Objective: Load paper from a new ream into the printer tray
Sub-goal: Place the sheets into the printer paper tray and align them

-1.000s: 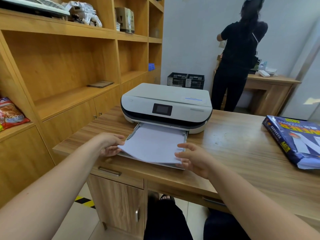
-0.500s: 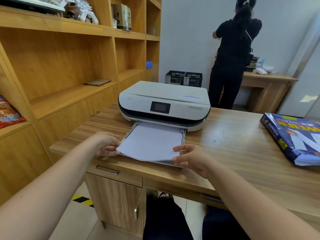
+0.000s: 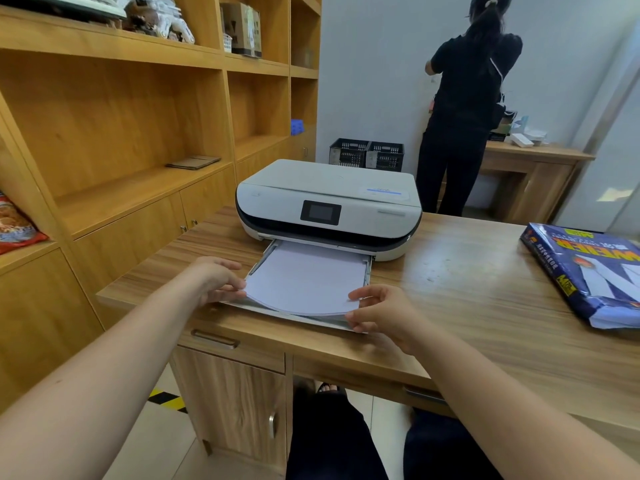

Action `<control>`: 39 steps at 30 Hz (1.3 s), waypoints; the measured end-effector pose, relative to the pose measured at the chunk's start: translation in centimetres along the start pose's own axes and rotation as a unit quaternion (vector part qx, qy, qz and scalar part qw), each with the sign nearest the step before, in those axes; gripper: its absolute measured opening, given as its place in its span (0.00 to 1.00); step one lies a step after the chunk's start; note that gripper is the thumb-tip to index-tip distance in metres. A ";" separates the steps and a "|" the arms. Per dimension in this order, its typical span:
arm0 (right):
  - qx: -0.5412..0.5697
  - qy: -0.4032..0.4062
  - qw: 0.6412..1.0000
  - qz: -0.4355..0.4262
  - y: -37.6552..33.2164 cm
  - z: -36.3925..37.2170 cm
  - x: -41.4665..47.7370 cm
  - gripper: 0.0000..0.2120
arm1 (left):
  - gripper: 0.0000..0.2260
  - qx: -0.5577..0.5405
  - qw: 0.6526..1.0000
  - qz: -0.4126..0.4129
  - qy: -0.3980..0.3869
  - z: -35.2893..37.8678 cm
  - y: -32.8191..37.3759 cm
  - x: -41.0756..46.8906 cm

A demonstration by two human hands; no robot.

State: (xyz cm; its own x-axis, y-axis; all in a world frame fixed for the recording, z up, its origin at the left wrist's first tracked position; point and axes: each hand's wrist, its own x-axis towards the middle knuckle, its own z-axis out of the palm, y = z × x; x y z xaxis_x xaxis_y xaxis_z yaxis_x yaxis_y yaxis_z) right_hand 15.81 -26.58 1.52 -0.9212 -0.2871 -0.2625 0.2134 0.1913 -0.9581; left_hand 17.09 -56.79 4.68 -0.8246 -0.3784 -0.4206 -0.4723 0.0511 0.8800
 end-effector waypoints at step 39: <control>-0.292 0.072 0.945 -0.132 1.1 0.4 1.1 0.13 | 0.28 0.269 0.914 0.305 0.019 -0.7 -3.0 1.0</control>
State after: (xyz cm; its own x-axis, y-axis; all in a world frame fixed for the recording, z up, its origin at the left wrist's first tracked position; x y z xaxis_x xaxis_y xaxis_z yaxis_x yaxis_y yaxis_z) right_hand 15.19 -27.02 0.17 -0.9609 -0.2748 0.0351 -0.2070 0.6280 -0.7501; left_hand 17.90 -57.92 1.82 -0.9787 -0.1596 0.1288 -0.0218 0.7054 0.7084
